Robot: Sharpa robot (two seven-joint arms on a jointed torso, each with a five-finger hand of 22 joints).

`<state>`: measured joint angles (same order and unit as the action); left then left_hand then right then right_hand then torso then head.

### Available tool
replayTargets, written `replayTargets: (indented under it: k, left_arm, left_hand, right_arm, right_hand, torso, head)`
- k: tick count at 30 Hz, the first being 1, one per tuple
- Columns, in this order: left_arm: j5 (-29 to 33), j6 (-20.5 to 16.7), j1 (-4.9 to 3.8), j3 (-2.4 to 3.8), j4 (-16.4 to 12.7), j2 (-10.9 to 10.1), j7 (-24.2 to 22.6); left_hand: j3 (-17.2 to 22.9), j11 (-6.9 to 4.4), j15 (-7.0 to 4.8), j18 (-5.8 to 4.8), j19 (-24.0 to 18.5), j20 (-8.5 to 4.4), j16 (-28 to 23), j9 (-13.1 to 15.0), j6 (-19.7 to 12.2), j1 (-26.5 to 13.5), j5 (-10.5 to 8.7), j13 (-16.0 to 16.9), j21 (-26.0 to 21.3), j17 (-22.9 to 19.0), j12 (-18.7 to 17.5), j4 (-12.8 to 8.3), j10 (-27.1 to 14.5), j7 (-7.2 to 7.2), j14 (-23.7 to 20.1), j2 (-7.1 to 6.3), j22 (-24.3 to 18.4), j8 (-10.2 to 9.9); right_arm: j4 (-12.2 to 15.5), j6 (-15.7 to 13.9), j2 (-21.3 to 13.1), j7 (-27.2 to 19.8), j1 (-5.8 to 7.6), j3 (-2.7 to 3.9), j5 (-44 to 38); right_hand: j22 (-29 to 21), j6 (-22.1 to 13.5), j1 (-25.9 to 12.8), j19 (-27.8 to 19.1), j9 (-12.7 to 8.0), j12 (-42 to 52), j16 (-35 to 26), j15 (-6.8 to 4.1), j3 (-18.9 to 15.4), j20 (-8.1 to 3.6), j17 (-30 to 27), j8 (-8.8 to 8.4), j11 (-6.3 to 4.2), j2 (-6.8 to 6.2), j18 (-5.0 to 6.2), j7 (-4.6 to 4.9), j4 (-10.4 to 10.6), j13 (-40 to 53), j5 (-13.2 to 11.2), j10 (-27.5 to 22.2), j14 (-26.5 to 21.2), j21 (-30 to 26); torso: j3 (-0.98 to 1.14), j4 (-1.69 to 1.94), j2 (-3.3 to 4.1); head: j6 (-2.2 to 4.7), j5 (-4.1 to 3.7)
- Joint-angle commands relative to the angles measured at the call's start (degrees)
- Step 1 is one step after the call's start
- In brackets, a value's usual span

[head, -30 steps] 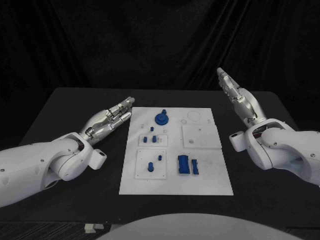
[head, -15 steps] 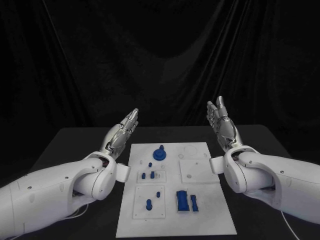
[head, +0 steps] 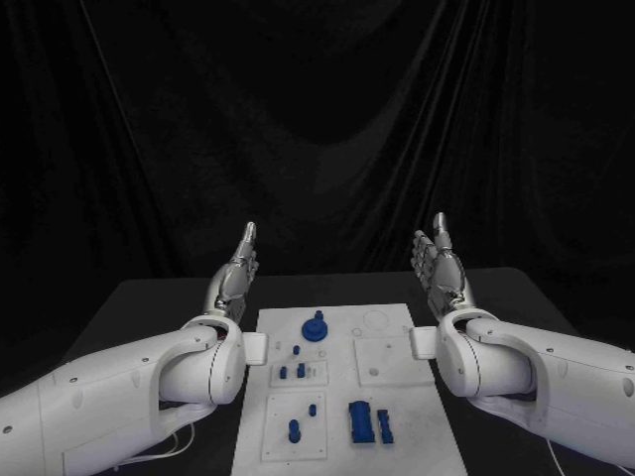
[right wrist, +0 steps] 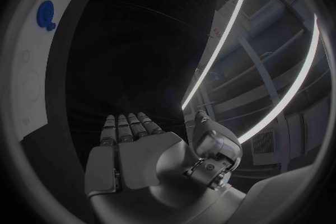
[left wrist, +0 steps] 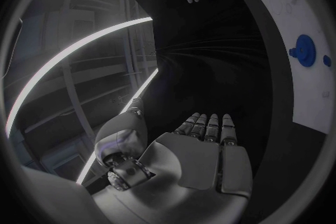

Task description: Assemble the parts on the task board

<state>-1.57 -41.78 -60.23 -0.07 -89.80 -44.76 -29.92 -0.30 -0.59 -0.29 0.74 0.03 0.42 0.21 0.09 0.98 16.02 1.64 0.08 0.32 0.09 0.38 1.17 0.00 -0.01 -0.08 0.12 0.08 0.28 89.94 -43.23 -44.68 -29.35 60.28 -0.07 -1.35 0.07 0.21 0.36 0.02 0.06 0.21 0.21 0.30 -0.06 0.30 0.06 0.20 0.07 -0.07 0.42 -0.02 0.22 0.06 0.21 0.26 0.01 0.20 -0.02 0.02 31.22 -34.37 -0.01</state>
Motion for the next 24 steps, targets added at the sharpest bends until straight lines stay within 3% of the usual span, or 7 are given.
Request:
replayTargets:
  k: [1, 14, 15, 16, 24]
  left_arm:
    - [1.57, -2.34, 0.07, 0.07, -0.15, 0.07, 0.13]
    - [1.57, -2.34, 0.07, 0.07, -0.15, 0.07, 0.13]
    - [1.57, -2.34, 0.07, 0.07, -0.15, 0.07, 0.13]
    - [1.57, -2.34, 0.07, 0.07, -0.15, 0.07, 0.13]
    - [1.57, -2.34, 0.07, 0.07, -0.15, 0.07, 0.13]
  left_hand:
    - [0.3, 0.59, 0.29, -0.74, -0.03, -0.42, -0.21, -0.09, -0.98, -5.1, -1.64, -0.08, -0.32, -0.09, -0.38, -1.17, 0.0, 0.01, 0.08, -0.12, -0.08, -0.28]
    - [0.3, 0.59, 0.29, -0.74, -0.03, -0.42, -0.21, -0.09, -0.98, -9.62, -1.64, -0.08, -0.32, -0.09, -0.38, -1.17, 0.0, 0.01, 0.08, -0.12, -0.08, -0.28]
    - [0.3, 0.59, 0.29, -0.74, -0.03, -0.42, -0.21, -0.09, -0.98, -10.81, -1.64, -0.08, -0.32, -0.09, -0.38, -1.17, 0.0, 0.01, 0.08, -0.12, -0.08, -0.28]
    - [0.3, 0.59, 0.29, -0.74, -0.03, -0.42, -0.21, -0.09, -0.98, -16.02, -1.64, -0.08, -0.32, -0.09, -0.38, -1.17, 0.0, 0.01, 0.08, -0.12, -0.08, -0.28]
    - [0.3, 0.59, 0.29, -0.74, -0.03, -0.42, -0.21, -0.09, -0.98, -16.02, -1.64, -0.08, -0.32, -0.09, -0.38, -1.17, 0.0, 0.01, 0.08, -0.12, -0.08, -0.28]
  right_arm:
    - [0.02, -0.89, -0.01, -0.44, -0.12, 0.07, 1.35]
    - [0.02, -0.89, -0.01, -0.44, -0.12, 0.07, 1.35]
    - [0.02, -0.89, -0.01, -0.44, -0.12, 0.07, 1.35]
    - [0.02, -0.89, -0.01, -0.44, -0.12, 0.07, 1.35]
    - [0.02, -0.89, -0.01, -0.44, -0.12, 0.07, 1.35]
  right_hand:
    - [-0.07, -0.21, -0.36, -0.02, -0.06, -0.21, -0.21, -0.3, 0.06, -0.3, -0.06, -0.2, -0.07, 0.07, -0.42, 0.02, -0.22, -0.06, -0.21, -0.26, -0.01, -0.2]
    - [-0.07, -0.21, -0.36, -0.02, -0.06, -0.21, -0.21, -0.3, 0.06, -0.3, -0.06, -0.2, -0.07, 0.07, -0.42, 0.02, -0.22, -0.06, -0.21, -0.26, -0.01, -0.2]
    - [-0.07, -0.21, -0.36, -0.02, -0.06, -0.21, -0.21, -0.3, 0.06, -0.3, -0.06, -0.2, -0.07, 0.07, -0.42, 0.02, -0.22, -0.06, -0.21, -0.26, -0.01, -0.2]
    - [-0.07, -0.21, -0.36, -0.02, -0.06, -0.21, -0.21, -0.3, 0.06, -0.3, -0.06, -0.2, -0.07, 0.07, -0.42, 0.02, -0.22, -0.06, -0.21, -0.26, -0.01, -0.2]
    - [-0.07, -0.21, -0.36, -0.02, -0.06, -0.21, -0.21, -0.3, 0.06, -0.3, -0.06, -0.2, -0.07, 0.07, -0.42, 0.02, -0.22, -0.06, -0.21, -0.26, -0.01, -0.2]
  torso:
    - [0.02, -0.02, -0.04]
    - [0.02, -0.02, -0.04]
    - [0.02, -0.02, -0.04]
    - [0.02, -0.02, -0.04]
    - [0.02, -0.02, -0.04]
  head:
    - [-0.01, 0.01]
    - [-0.01, 0.01]
    - [-0.01, 0.01]
    - [-0.01, 0.01]
    - [-0.01, 0.01]
